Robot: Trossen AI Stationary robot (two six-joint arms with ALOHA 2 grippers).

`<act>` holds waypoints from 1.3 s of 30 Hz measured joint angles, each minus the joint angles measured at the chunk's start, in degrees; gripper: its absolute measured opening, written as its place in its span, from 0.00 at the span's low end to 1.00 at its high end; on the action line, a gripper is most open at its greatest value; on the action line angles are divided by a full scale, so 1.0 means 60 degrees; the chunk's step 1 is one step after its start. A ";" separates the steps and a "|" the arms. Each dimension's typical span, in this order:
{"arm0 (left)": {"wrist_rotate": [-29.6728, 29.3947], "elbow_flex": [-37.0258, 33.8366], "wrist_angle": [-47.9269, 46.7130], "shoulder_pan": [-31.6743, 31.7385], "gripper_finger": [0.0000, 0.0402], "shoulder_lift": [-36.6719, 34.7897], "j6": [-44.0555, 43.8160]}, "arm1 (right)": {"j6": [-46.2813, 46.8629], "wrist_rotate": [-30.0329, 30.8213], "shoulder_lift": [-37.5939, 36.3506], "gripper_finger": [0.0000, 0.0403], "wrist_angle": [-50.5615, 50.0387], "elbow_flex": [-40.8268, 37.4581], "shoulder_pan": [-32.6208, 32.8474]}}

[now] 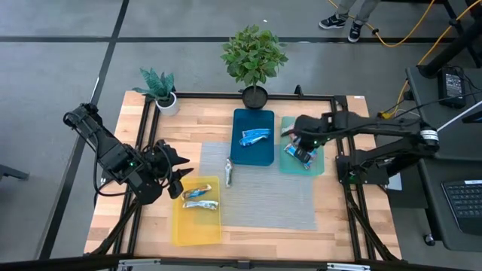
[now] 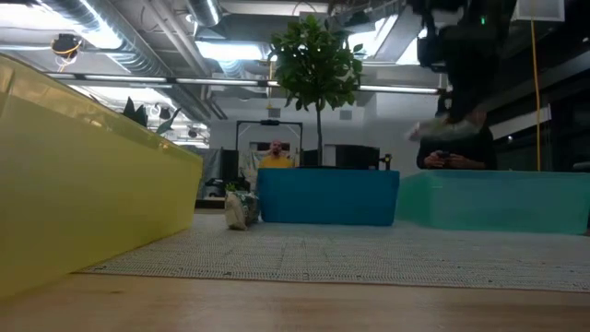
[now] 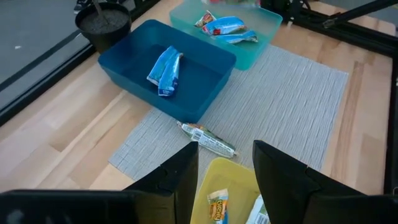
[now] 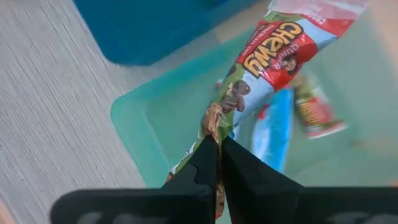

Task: Pick and place Granola Bars by type
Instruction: Put the red granola bar into the green bin, then put the yellow granola bar into the yellow bin

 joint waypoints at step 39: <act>0.0576 -0.0280 -0.0109 0.0000 0.36 -0.0004 -0.0617 | 0.1896 -0.1224 0.0070 0.24 0.3988 -0.3353 -0.0073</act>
